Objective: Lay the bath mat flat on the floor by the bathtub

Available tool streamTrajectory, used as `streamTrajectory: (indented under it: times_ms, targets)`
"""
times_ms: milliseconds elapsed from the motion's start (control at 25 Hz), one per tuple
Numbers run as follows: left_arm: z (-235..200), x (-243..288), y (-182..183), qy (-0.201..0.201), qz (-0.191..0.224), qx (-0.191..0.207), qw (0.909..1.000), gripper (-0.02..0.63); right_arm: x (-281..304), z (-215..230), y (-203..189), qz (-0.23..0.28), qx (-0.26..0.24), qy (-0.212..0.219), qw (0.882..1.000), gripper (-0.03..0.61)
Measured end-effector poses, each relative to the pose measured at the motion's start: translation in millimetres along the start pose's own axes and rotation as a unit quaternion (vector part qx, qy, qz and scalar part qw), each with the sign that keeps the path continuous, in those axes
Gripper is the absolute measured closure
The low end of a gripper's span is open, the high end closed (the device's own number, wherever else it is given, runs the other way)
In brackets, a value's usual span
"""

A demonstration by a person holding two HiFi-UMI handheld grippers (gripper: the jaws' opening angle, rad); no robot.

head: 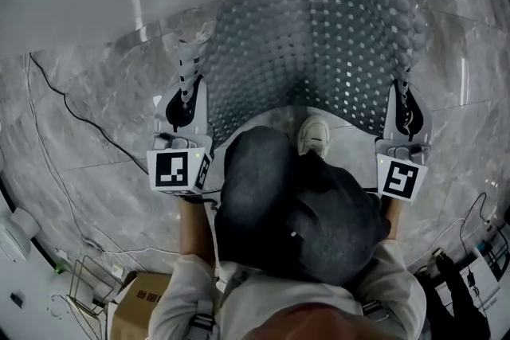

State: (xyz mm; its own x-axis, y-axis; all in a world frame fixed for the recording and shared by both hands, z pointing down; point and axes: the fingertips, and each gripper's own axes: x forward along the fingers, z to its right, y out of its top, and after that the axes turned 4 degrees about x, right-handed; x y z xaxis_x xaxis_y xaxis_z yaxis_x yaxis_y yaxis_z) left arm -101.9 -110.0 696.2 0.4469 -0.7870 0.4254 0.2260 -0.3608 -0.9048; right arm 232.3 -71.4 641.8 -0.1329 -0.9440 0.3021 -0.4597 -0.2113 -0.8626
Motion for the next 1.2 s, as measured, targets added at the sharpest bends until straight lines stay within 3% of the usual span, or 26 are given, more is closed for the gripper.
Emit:
streamTrajectory:
  times_ms: [280,640,840,1200]
  targets:
    - [0,10,-11,-0.001,-0.013,-0.003,0.9999,0.563,2,0,-12,-0.02,-0.008,0.007,1.0,0.528]
    - [3,37,-34,-0.011,-0.038,0.004,0.9992,0.563,26,-3,-54,-0.063,-0.007,0.025,0.998,0.528]
    - [-1,57,-53,0.005,-0.055,0.006,0.9985,0.563,42,-1,-83,-0.091,0.003,0.026,0.996,0.528]
    - [-3,90,-84,0.014,-0.082,0.037,0.9958,0.561,73,-5,-114,-0.088,0.006,0.031,0.996,0.526]
